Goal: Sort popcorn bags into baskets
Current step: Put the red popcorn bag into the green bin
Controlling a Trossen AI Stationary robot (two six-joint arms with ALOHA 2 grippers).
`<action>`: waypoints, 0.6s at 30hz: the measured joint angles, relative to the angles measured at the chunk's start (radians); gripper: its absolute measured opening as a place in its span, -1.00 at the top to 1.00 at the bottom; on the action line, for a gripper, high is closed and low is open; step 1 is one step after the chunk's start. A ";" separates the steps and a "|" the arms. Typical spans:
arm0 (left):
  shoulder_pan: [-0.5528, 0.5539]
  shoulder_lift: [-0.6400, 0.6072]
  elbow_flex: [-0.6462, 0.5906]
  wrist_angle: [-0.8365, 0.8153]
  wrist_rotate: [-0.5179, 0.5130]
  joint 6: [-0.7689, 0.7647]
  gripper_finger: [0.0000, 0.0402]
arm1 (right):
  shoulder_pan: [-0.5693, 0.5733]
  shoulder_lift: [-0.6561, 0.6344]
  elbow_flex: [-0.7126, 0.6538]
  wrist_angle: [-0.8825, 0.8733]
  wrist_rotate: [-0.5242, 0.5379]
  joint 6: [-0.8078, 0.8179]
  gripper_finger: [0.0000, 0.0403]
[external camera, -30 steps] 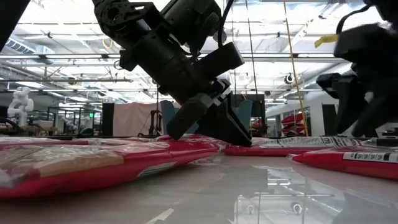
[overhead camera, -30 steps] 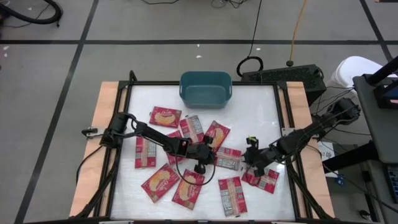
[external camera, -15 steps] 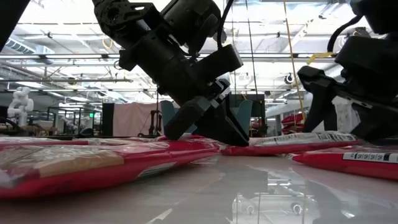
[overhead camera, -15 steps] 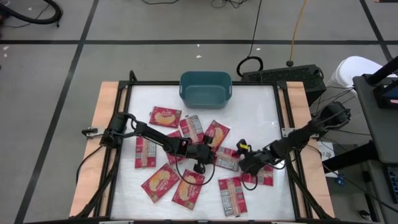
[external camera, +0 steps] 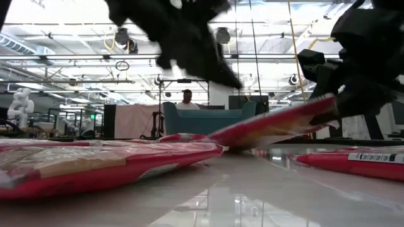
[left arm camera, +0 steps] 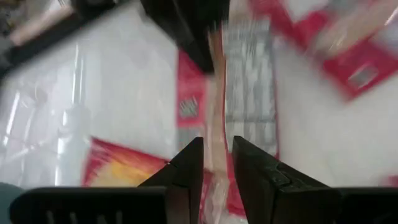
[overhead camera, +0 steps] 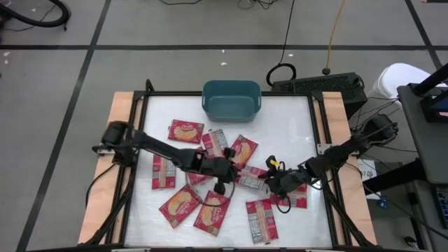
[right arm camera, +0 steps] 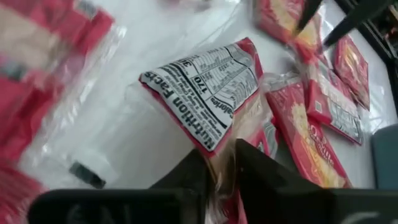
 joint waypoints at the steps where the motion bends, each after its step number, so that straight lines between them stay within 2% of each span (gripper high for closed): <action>1: -0.001 -0.031 0.000 -0.033 0.000 -0.002 0.54 | -0.001 -0.006 0.000 0.001 -0.001 0.020 0.79; 6: 0.002 -0.156 -0.007 -0.118 -0.002 -0.023 0.54 | -0.001 -0.026 0.000 0.063 -0.004 0.183 0.90; 13: -0.016 -0.190 -0.024 -0.126 -0.008 -0.068 0.54 | -0.007 -0.050 0.001 0.161 -0.110 0.404 0.91; 18: -0.060 -0.195 -0.024 -0.179 -0.166 -0.150 0.54 | -0.007 -0.067 0.001 0.194 -0.115 0.591 0.91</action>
